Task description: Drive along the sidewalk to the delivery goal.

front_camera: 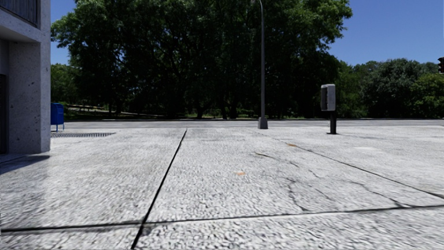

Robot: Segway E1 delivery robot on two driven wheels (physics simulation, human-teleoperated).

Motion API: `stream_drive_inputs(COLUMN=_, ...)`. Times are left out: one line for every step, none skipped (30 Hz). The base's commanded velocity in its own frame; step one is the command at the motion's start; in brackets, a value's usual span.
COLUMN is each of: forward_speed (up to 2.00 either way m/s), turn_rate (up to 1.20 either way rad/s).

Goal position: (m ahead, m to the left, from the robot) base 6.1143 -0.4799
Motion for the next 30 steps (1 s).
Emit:
stream_drive_inputs(forward_speed=2.0, turn_rate=0.0)
stream_drive_inputs(forward_speed=2.0, turn_rate=0.0)
stream_drive_inputs(forward_speed=2.0, turn_rate=0.0)
stream_drive_inputs(forward_speed=2.0, turn_rate=0.0)
stream_drive_inputs(forward_speed=2.0, turn_rate=0.0)
stream_drive_inputs(forward_speed=2.0, turn_rate=0.0)
stream_drive_inputs(forward_speed=2.0, turn_rate=0.0)
stream_drive_inputs(forward_speed=2.0, turn_rate=0.0)
stream_drive_inputs(forward_speed=2.0, turn_rate=0.0)
stream_drive_inputs(forward_speed=2.0, turn_rate=0.0)
stream_drive_inputs(forward_speed=2.0, turn_rate=0.0)
stream_drive_inputs(forward_speed=2.0, turn_rate=0.0)
stream_drive_inputs(forward_speed=2.0, turn_rate=0.0)
stream_drive_inputs(forward_speed=2.0, turn_rate=0.0)
stream_drive_inputs(forward_speed=2.0, turn_rate=0.0)
stream_drive_inputs(forward_speed=2.0, turn_rate=0.0)
stream_drive_inputs(forward_speed=2.0, turn_rate=0.0)
stream_drive_inputs(forward_speed=2.0, turn_rate=0.0)
stream_drive_inputs(forward_speed=2.0, turn_rate=0.0)
stream_drive_inputs(forward_speed=2.0, turn_rate=0.0)
stream_drive_inputs(forward_speed=2.0, turn_rate=0.0)
stream_drive_inputs(forward_speed=2.0, turn_rate=0.0)
stream_drive_inputs(forward_speed=2.0, turn_rate=0.0)
stream_drive_inputs(forward_speed=2.0, turn_rate=0.0)
stream_drive_inputs(forward_speed=2.0, turn_rate=0.0)
stream_drive_inputs(forward_speed=2.0, turn_rate=0.0)
stream_drive_inputs(forward_speed=2.0, turn_rate=0.0)
stream_drive_inputs(forward_speed=2.0, turn_rate=0.0)
stream_drive_inputs(forward_speed=2.0, turn_rate=0.0)
stream_drive_inputs(forward_speed=2.0, turn_rate=0.1)
